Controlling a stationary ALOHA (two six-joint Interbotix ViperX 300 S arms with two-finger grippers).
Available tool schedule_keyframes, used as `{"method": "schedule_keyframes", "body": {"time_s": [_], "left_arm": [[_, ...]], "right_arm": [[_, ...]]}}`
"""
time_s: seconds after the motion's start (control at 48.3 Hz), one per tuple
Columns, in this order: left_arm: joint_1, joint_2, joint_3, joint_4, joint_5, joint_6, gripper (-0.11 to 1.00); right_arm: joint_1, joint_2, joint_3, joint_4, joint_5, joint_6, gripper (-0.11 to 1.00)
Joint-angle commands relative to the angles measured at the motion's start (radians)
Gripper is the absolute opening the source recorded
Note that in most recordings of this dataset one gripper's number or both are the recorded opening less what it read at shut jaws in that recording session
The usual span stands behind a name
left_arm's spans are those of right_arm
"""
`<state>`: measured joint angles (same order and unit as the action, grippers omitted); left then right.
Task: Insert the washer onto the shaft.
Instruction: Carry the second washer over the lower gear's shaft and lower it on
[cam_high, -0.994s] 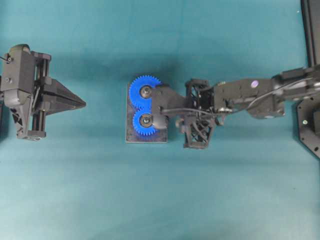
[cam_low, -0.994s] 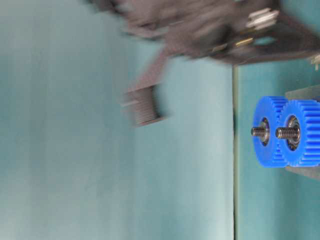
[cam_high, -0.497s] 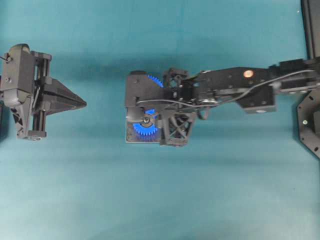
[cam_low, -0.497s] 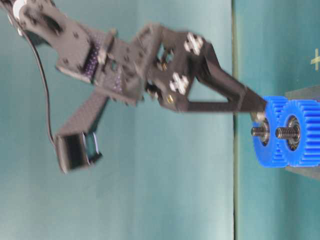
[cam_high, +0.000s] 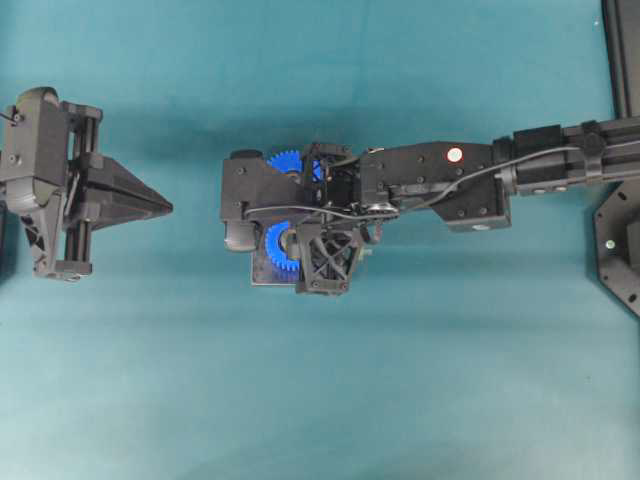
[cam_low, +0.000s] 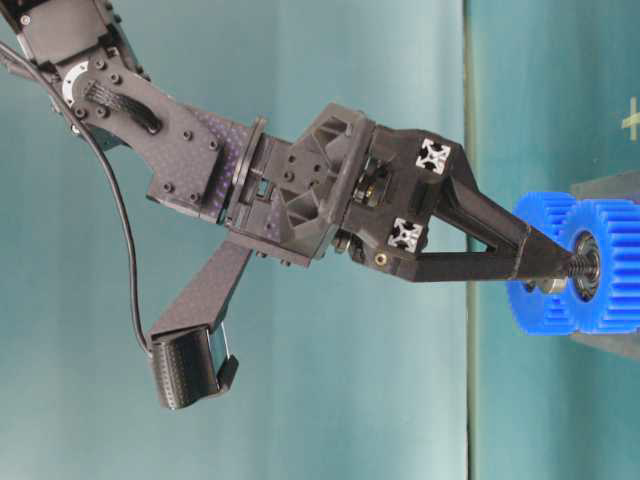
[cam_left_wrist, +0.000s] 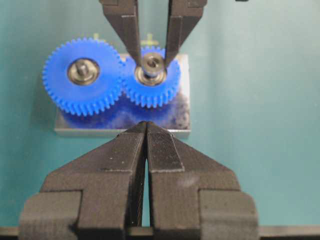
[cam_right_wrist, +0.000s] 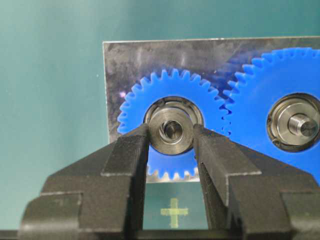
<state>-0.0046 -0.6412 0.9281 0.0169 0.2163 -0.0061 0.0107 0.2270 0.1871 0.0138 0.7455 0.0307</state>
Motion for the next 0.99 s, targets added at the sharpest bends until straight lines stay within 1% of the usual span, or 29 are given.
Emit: {"method": "schedule_keyframes", "body": {"time_s": [0.0,0.352,0.973], "left_arm": [[-0.002,-0.006,-0.012,0.002,-0.009,0.000,0.01],[-0.002,-0.005,-0.014,0.003,-0.009,0.000,0.01],[-0.008,-0.005,-0.012,0.002,-0.009,-0.002,0.01]], "right_arm": [[-0.005,-0.017,-0.018,-0.002,-0.003,-0.008,0.32],[-0.009,-0.012,-0.020,-0.002,0.018,-0.006,0.32],[-0.011,0.008,-0.021,-0.002,0.018,-0.002,0.32]]}}
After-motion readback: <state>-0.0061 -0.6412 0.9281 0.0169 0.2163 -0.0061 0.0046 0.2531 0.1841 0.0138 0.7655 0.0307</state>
